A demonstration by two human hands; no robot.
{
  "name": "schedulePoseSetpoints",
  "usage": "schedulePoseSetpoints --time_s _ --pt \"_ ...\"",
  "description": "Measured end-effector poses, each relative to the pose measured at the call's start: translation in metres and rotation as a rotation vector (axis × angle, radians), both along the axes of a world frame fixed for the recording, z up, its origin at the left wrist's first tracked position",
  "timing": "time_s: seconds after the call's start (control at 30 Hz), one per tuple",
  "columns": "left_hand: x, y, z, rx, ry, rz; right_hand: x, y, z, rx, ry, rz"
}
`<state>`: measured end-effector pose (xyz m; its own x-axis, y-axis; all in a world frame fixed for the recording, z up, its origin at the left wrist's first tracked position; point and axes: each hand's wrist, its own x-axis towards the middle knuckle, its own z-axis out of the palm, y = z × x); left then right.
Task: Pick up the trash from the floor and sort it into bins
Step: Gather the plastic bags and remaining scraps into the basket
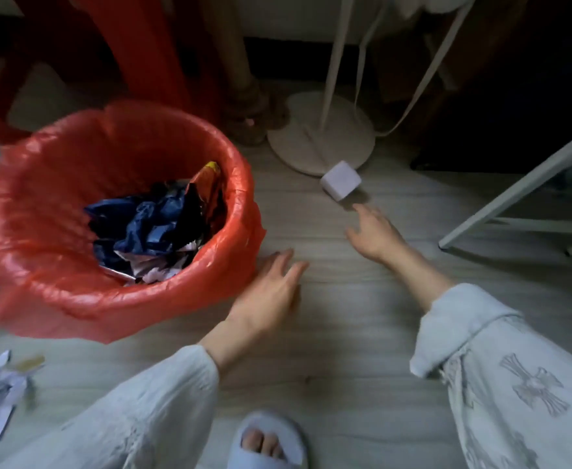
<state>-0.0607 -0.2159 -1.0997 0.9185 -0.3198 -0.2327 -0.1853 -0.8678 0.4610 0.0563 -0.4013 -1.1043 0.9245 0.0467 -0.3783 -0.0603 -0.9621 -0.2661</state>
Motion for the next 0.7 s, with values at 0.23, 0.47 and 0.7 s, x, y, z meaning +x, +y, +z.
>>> schedulePoseSetpoints --time_s 0.23,0.47,0.7 --pt "0.019 0.013 -0.088 0.129 0.225 -0.036 0.082 0.005 -0.049 -0.107 -0.053 0.006" --pt "-0.016 0.021 -0.113 0.279 0.314 -0.171 0.108 0.025 -0.09 -0.048 -0.141 -0.048" --pt "-0.024 0.019 -0.108 0.301 0.415 -0.227 0.112 0.017 -0.094 0.007 -0.133 -0.011"
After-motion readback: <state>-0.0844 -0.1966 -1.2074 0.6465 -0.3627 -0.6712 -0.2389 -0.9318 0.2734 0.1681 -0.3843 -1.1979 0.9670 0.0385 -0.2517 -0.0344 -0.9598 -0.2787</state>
